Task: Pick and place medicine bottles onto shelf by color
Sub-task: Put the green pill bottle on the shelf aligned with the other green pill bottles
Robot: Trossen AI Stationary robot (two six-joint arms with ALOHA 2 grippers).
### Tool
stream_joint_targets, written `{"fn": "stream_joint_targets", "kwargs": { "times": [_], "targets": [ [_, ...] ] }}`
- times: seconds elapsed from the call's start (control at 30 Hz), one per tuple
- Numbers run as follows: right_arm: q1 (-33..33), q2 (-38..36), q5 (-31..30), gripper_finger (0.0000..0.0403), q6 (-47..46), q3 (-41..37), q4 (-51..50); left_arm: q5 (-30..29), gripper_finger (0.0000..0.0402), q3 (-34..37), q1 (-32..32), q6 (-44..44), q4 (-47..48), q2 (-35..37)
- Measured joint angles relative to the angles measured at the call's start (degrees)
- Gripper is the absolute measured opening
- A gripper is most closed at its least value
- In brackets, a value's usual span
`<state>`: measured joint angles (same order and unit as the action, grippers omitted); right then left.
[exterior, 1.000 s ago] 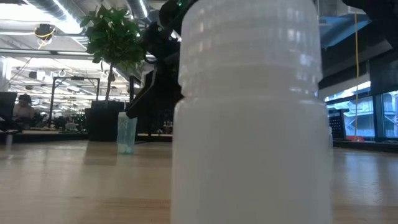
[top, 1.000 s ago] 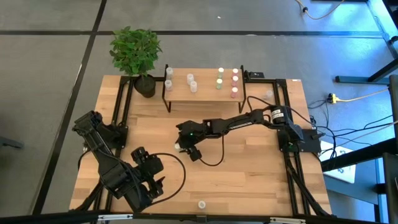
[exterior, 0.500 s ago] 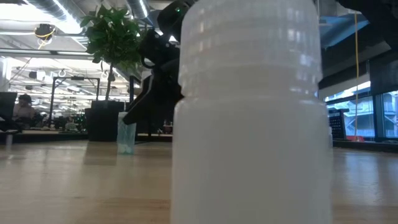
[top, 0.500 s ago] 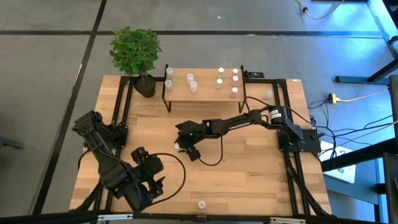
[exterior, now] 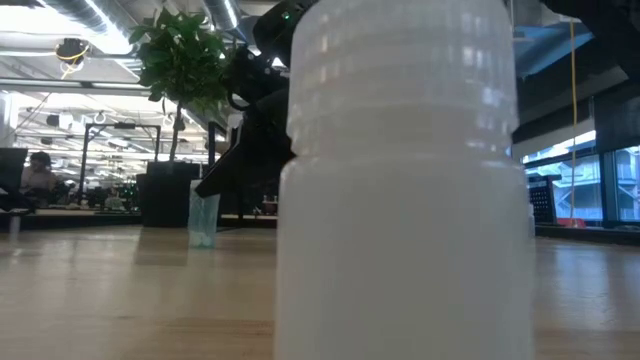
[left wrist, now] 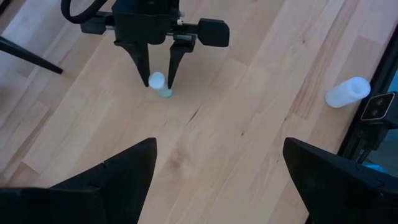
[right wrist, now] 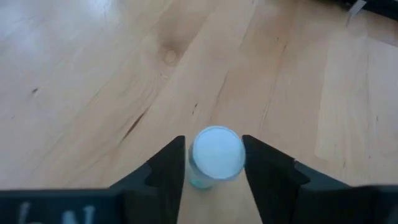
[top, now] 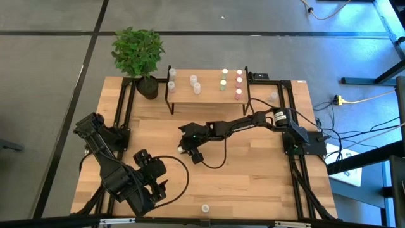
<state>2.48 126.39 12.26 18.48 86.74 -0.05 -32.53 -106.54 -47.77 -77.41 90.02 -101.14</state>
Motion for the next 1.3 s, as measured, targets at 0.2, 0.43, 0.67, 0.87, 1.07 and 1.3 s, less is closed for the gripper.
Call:
{"fn": "stream_joint_targets", "kwargs": {
  "times": [0.2,0.43,0.67,0.87,1.07,1.3],
  "targets": [
    [0.0,0.0,0.01,0.0114,-0.37,0.0,0.08,0.0,0.0344,0.0,0.02,-0.02,0.0,0.0],
    [0.0,-0.01,-0.1,0.0122,-3.8,0.0,0.62,0.0,0.0344,0.0,0.01,-0.02,0.0,0.0],
    [0.0,-1.17,0.0,0.0125,-6.29,0.15,-0.87,0.0,0.0344,0.0,0.02,-0.02,0.0,0.0],
    [0.0,-5.92,3.76,0.0116,-5.61,0.26,-6.82,0.01,0.0344,0.0,0.01,-0.02,0.0,0.0],
    [0.02,-12.64,3.84,0.0129,-4.23,0.31,-13.69,0.01,0.0344,-0.02,0.0,-0.02,0.0,0.0],
    [-0.04,-17.5,-2.44,0.0124,-4.68,0.31,-19.39,-4.7,0.0344,-0.02,0.02,0.0,0.0,0.0]
  ]
}}
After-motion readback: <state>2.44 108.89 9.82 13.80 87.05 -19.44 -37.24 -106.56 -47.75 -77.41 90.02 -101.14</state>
